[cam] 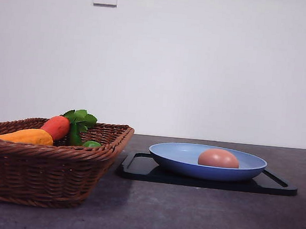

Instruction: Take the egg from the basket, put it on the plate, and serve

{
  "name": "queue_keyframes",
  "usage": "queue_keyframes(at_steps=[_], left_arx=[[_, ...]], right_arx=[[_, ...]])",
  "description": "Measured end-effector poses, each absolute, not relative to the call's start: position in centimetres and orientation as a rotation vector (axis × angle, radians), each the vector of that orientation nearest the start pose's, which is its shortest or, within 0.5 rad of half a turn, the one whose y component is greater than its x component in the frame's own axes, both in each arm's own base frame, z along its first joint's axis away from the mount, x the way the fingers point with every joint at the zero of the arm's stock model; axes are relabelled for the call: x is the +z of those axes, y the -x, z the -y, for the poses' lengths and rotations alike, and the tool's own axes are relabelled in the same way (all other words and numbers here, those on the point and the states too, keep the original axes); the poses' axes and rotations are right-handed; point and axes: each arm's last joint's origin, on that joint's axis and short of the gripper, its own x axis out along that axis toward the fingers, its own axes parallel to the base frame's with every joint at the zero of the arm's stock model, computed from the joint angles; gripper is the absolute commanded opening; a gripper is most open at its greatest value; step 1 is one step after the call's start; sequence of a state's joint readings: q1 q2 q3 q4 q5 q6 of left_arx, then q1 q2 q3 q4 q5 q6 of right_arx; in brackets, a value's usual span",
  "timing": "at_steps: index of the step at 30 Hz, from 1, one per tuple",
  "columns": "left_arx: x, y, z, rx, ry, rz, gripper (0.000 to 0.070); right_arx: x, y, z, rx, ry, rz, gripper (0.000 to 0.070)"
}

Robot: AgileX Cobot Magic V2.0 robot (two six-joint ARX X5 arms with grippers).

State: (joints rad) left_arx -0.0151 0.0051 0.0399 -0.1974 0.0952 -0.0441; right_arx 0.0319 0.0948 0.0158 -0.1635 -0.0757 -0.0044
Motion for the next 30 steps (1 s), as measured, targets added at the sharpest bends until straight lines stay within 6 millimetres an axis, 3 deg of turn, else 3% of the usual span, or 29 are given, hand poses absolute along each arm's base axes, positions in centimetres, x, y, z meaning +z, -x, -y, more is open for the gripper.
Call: queue_keyframes(at_steps=[30], left_arx=[[15.77, -9.40, 0.42, -0.106, 0.050, -0.165, 0.0000]], right_arx=[[14.57, -9.98, -0.53, 0.107, -0.001, -0.243, 0.0000]])
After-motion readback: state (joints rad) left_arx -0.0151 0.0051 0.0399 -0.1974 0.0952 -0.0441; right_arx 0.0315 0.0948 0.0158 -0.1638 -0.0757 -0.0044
